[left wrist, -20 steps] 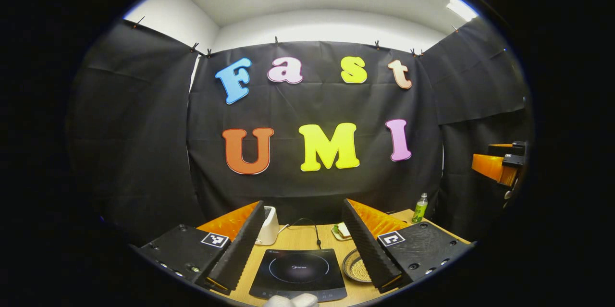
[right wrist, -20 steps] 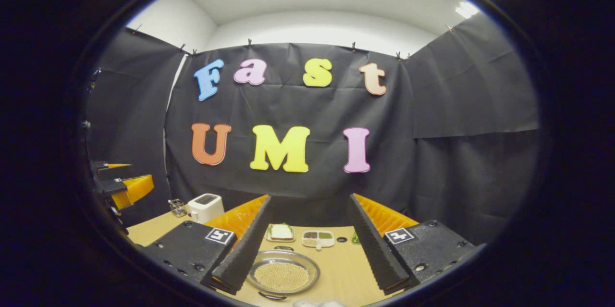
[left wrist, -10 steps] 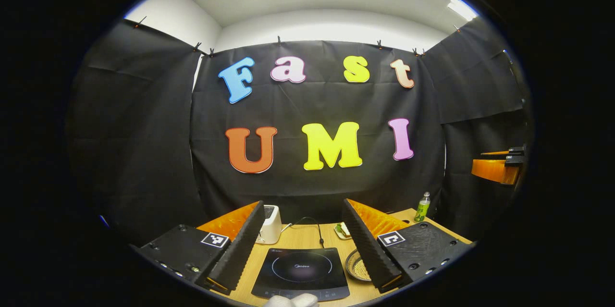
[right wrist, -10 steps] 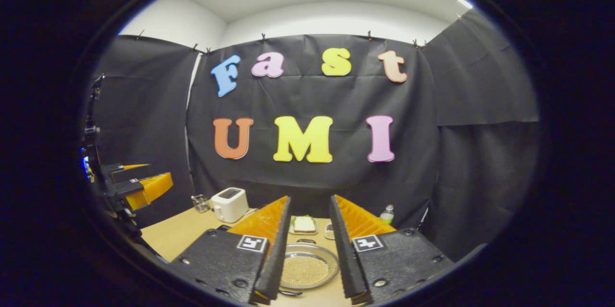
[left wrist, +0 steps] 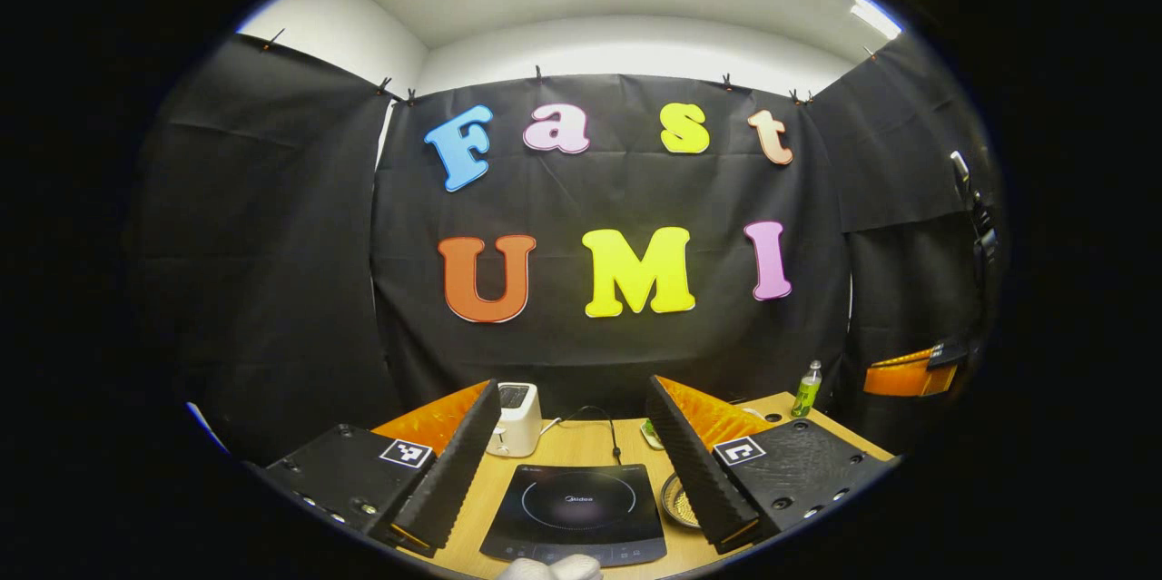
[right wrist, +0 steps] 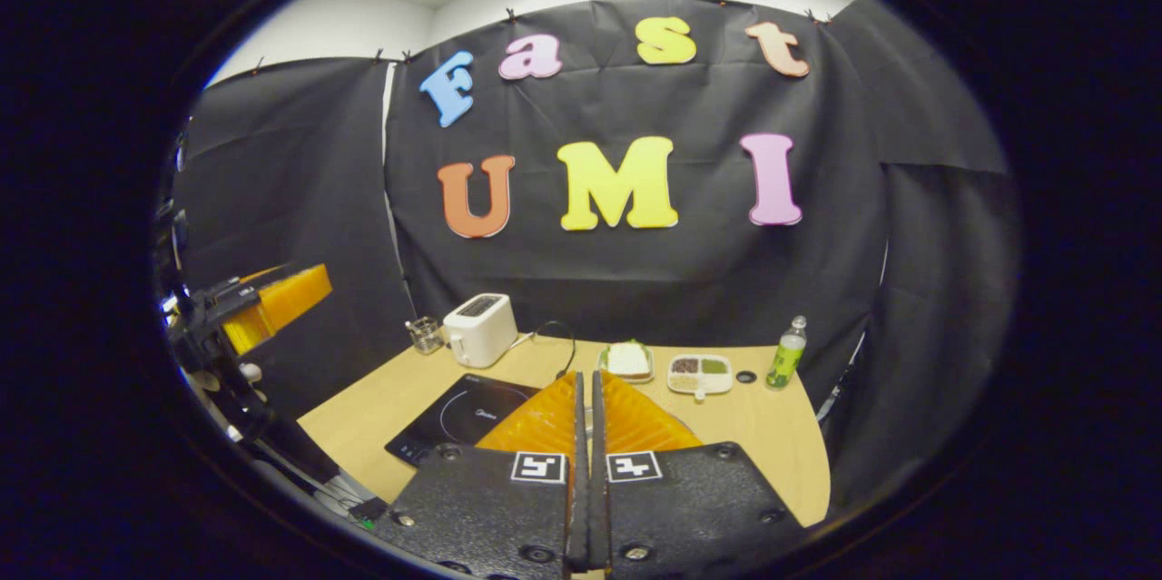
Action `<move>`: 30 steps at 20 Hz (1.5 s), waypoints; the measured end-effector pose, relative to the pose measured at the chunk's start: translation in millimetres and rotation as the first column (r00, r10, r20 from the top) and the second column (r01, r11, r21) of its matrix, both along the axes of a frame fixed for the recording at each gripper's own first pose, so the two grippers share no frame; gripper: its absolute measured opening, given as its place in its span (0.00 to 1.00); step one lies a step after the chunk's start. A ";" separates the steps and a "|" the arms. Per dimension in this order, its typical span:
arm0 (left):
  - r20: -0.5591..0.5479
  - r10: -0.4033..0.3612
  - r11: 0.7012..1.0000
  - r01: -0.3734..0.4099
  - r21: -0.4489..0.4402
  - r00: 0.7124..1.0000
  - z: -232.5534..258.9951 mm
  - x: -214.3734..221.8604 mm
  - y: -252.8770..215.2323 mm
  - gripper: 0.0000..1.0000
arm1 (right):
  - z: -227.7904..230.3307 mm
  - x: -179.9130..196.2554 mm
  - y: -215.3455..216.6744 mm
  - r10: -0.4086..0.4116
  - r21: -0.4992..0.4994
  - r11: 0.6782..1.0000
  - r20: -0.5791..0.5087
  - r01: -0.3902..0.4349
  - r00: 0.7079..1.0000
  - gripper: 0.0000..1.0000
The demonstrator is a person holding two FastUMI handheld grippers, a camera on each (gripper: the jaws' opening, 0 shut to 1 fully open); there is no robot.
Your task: First push the handle of the pot to place it horizontally, then grasp the pot with both hands and set it on the induction cooktop.
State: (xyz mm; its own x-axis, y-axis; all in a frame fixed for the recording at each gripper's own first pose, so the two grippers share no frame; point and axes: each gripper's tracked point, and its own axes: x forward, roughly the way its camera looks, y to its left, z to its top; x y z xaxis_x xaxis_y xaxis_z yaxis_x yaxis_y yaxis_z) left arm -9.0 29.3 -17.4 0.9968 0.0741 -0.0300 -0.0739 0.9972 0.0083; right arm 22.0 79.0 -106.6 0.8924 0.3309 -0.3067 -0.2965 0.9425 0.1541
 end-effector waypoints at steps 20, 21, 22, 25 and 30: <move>-0.041 0.060 0.998 -0.061 -0.024 0.997 -18.0 -5.5 17.7 0.96 | -268.7 -37.7 91.0 0.185 -0.085 0.963 -0.478 -0.255 0.859 0.04; -0.039 0.055 0.998 -0.057 -0.029 0.998 -17.3 -3.1 16.5 0.96 | -277.5 -38.0 89.6 0.177 -0.090 0.963 -0.492 -0.252 0.853 0.04; -0.043 0.055 0.998 -0.057 -0.028 0.998 -18.2 -2.0 16.2 0.96 | -284.2 -36.7 87.9 0.169 -0.092 0.965 -0.502 -0.247 0.848 0.04; -0.062 0.045 0.999 -0.046 -0.018 0.997 -23.5 3.3 13.2 0.96 | -299.7 -33.4 86.0 0.153 -0.088 0.968 -0.532 -0.235 0.833 0.04; -0.085 0.031 0.999 -0.033 -0.014 0.996 -28.2 10.9 9.6 0.96 | -313.6 -34.6 85.1 0.154 -0.067 0.971 -0.566 -0.231 0.810 0.00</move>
